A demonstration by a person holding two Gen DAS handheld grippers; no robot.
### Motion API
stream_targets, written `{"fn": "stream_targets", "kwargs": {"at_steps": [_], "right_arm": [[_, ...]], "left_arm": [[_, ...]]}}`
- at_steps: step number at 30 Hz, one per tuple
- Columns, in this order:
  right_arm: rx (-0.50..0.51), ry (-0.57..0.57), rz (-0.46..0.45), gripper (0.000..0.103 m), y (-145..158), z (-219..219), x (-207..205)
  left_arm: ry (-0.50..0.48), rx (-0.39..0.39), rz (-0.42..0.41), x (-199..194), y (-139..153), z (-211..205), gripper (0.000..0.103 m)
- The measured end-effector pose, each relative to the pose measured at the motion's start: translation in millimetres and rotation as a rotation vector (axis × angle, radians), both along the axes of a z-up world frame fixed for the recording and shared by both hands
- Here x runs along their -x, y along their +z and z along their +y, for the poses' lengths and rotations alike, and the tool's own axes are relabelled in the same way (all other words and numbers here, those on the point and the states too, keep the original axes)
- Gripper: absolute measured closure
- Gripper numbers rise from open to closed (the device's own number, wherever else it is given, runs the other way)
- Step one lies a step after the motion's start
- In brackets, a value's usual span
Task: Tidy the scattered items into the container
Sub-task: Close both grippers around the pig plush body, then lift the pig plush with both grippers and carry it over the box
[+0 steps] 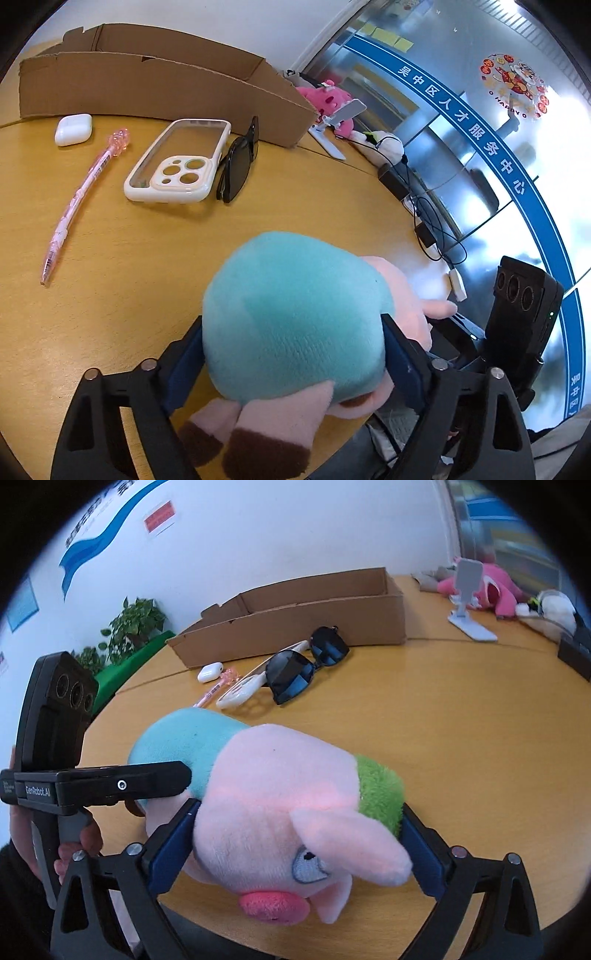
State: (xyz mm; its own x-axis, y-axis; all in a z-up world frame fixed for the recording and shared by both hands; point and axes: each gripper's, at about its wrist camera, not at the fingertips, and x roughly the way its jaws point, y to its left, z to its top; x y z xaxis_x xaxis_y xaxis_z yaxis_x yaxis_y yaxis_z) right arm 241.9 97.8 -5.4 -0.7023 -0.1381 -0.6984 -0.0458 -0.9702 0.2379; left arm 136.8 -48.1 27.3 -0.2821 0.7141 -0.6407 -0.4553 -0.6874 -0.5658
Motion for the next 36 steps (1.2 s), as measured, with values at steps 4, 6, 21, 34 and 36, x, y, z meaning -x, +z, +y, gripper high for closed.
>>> {"fn": "stream_targets", "kwargs": {"at_steps": [4,6,21,34,36], "right_arm": [[0.005,0.015,-0.011,0.017,1.3,-0.8,2.0],[-0.004,0.022,-0.013,0.021,2.0,-4.4,2.8],[-0.074,0.103,0.133,0.037,57.0,-36.8,-31.1],[-0.315,0.168,0.675,0.038,301.0,-77.5,-60.1],[-0.33,0.175,0.753,0.038,341.2,-80.4,-63.8]], "left_arm": [[0.003,0.01,0.016,-3.8,5.6,2.4,0.019],[0.003,0.022,0.031,-7.0,6.1,4.4,0.022],[0.039,0.069,0.266,-60.2,76.6,-14.1,0.027],[0.143,0.023,0.852,-118.7,333.6,-48.4,0.027],[0.163,0.042,0.942,-128.3,373.6,-49.9,0.027]]}}
